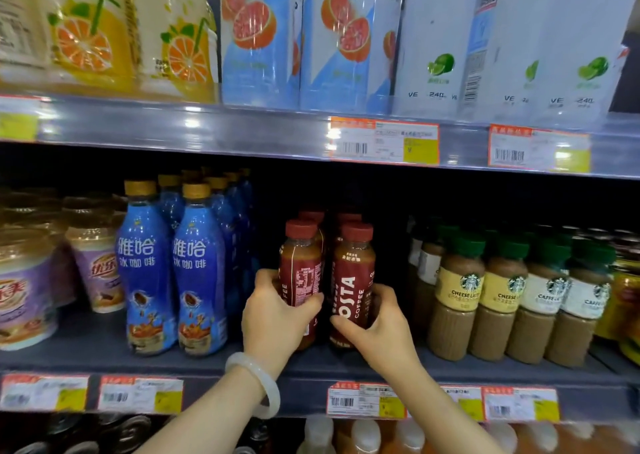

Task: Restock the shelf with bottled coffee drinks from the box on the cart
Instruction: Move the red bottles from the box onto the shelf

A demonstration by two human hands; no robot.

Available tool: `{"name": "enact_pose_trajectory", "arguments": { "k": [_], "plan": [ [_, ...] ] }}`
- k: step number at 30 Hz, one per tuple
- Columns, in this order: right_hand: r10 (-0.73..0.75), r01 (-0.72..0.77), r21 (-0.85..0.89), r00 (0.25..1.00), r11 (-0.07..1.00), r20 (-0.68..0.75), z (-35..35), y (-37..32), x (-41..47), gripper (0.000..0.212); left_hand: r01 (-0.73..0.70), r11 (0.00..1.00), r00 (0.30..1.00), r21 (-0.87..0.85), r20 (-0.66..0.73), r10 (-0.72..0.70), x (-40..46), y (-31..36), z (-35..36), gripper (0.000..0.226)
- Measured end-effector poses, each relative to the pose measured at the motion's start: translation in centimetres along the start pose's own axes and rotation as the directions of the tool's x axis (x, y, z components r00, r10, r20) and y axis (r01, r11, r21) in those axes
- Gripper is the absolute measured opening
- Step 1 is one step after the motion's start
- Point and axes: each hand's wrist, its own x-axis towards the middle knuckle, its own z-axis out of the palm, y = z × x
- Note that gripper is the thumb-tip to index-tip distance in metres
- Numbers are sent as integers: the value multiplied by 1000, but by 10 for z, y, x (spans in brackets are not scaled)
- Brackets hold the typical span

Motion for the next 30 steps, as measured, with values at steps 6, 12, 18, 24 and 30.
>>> {"name": "enact_pose_trajectory", "arguments": {
  "k": [6,12,18,24,30],
  "plan": [
    [-47,47,16,999,999,-5,-1,6,-3,60,-41,998,984,-54,169,49,-7,-12,-8,67],
    [-68,67,-30,998,997,-19,4,8,0,65,-70,996,987,-48,139,76,-7,-27,-15,56],
    [-71,70,-11,997,997,-11,3,8,0,63,-36,999,993,21,114,33,-5,-26,-8,49],
    [-89,89,-4,996,996,-2,2,8,-3,59,-28,997,995,79,95,20,-8,-26,-1,51],
    [-92,92,-11,996,996,2,2,11,-1,60,-30,999,992,19,121,28,-11,-32,-4,50]
  ]
}}
